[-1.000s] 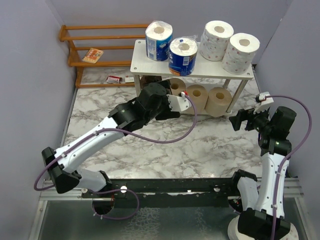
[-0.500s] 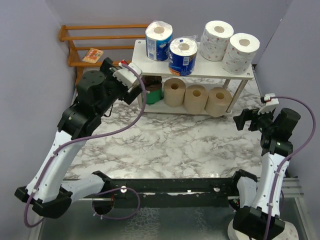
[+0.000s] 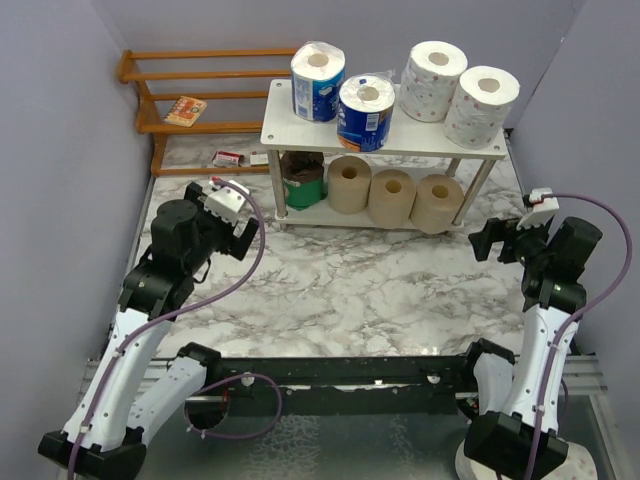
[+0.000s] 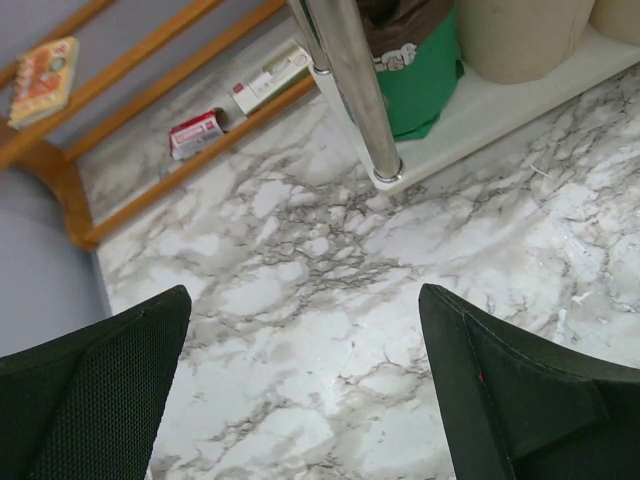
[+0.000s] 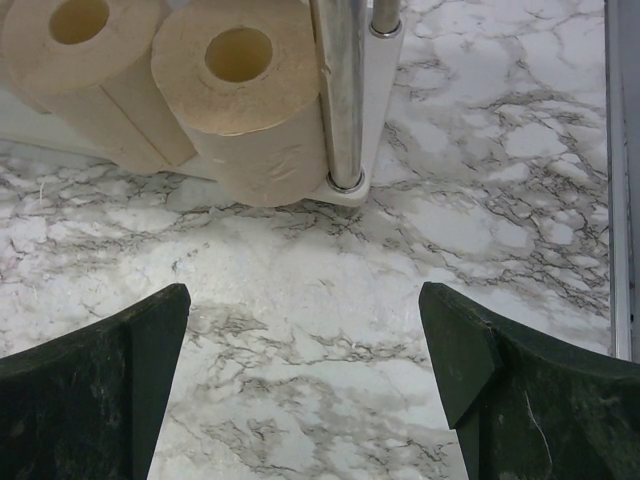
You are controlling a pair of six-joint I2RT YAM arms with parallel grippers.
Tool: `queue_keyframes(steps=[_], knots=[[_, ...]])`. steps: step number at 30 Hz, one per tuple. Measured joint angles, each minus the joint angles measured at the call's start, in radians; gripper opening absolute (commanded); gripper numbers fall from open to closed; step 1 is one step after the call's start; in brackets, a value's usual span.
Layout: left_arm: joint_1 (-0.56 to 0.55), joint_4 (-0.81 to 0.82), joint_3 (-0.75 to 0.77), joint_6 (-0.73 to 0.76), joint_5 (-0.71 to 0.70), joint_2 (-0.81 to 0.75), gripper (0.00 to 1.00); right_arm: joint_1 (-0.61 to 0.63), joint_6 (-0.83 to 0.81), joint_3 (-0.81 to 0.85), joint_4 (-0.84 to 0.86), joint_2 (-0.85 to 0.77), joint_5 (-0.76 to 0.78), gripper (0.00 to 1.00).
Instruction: Place and organize the paper towels onto the shelf
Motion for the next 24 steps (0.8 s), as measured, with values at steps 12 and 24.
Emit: queue_keyframes(steps=[12,24], knots=[[0.111,-0.039,-0.176,-0.075,0.177,-0.132,0.99,0.000,-0.035,0.000,-0.007,-0.008,-0.066,1.00],[0.269,-0.061,-0.196,-0.074,0.285,-0.122,0.99,-0.013,-0.047,0.000,-0.020,-0.020,-0.078,1.00]])
